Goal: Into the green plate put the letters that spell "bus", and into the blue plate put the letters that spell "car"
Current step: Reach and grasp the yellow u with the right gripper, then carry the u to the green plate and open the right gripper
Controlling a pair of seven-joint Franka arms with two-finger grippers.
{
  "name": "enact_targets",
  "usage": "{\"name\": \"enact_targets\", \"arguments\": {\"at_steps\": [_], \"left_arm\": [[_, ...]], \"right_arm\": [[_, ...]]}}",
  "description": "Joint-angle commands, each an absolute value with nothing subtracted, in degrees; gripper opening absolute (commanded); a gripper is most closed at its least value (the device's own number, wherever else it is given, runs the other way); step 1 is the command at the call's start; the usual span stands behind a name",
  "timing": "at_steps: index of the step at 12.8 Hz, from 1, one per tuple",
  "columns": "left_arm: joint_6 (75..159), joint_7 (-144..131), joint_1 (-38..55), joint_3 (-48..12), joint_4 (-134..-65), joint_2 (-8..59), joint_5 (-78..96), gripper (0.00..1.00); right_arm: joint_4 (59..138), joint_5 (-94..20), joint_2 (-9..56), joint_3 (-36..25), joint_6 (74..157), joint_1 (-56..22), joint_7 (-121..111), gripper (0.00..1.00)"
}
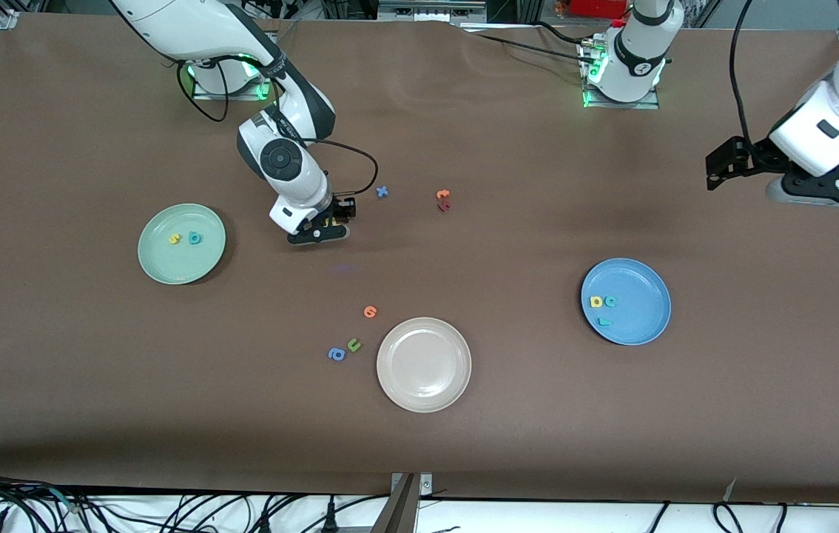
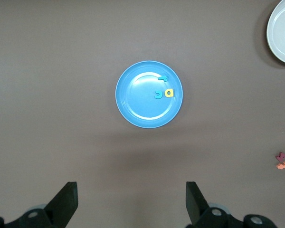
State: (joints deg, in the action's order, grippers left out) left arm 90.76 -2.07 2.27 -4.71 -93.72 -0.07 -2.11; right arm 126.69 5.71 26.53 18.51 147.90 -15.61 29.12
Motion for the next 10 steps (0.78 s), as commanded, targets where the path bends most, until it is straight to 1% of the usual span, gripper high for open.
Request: {"name": "enact_targets", "arguments": {"at_steps": [1, 2, 5, 6, 7, 9, 10], "left_arm": [[90.1, -2.5, 1.8, -4.9, -93.5, -0.2, -3.3, 1.0], [90.1, -2.2, 1.8, -4.8, -93.6, -0.2, -2.6, 1.0], [90.3, -2.1, 1.4, -4.7, -94.3, -0.1, -2.3, 1.0], [90.3, -2.1, 1.4, -4.7, -94.3, -0.1, -2.2, 1.0], [90.3, -2.1, 1.4, -4.8, -94.4, -0.2, -2.1, 1.0], [90.2, -2.0, 1.4, -4.9, -95.8, -0.7, -2.1, 1.0], [90.5, -2.1, 1.4, -5.0, -97.0, -1.4, -2.1, 1.0]], "right_arm": [[127.0, 7.2, 26.9, 17.6, 148.9, -16.0, 28.9, 0.44], [127.0, 7.2, 26.9, 17.5, 148.9, -16.0, 28.9, 0.39], [127.0, 7.2, 26.9, 17.5, 148.9, -16.0, 28.9, 0.38], [127.0, 7.2, 26.9, 17.5, 148.9, -16.0, 28.8, 0.33], [127.0, 7.2, 26.9, 17.5, 148.9, -16.0, 28.8, 0.24], [127.0, 7.2, 26.9, 17.5, 148.8, -16.0, 28.8, 0.16], [127.0, 7.2, 26.9, 17.3, 148.7, -16.0, 29.0, 0.09]]}}
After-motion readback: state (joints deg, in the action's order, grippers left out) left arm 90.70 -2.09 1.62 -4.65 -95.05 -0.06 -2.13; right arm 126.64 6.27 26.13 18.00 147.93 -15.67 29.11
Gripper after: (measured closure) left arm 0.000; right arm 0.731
